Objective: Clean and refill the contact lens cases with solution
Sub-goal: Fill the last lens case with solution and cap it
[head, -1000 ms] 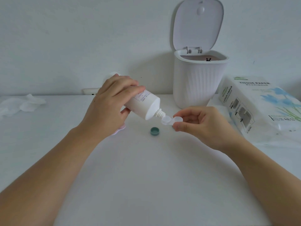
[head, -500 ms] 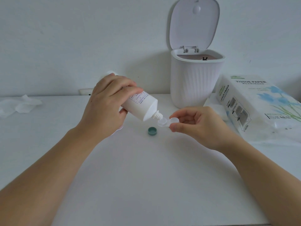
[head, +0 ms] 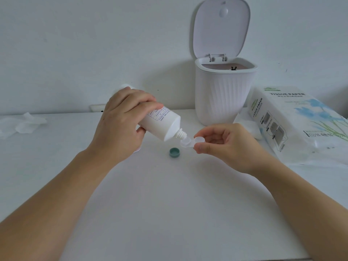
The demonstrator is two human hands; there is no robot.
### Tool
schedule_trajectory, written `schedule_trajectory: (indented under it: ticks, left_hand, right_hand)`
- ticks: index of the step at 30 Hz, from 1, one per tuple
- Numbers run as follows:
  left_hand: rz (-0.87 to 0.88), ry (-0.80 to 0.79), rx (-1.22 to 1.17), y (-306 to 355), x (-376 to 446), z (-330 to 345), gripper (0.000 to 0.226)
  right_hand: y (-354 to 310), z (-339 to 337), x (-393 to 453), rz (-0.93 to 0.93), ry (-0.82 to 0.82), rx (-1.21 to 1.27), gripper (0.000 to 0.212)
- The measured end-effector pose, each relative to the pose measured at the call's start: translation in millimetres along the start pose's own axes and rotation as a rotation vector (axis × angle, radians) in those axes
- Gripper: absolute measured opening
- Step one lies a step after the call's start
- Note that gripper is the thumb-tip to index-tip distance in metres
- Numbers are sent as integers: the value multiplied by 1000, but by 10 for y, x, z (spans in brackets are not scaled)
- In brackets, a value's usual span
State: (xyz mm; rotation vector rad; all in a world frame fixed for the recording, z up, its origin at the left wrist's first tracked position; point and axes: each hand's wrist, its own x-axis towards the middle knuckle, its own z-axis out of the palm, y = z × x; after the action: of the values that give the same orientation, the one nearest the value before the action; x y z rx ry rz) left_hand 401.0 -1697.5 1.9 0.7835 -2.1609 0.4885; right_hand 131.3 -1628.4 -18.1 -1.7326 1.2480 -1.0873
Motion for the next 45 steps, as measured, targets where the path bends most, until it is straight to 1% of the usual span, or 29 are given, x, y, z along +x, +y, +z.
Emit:
schedule_trajectory:
  ticks: [20, 27, 45]
  left_hand:
    - [-50, 2, 4, 37, 11, -9, 72]
    - [-51, 14, 0, 39, 19, -22, 68]
    - [-56, 44, 18, 43, 10, -5, 69]
  right_hand:
    - [27, -17, 6, -7, -23, 43, 13]
    - [27, -16, 9, -6, -20, 43, 13]
    - [14, -17, 0, -2, -10, 58, 9]
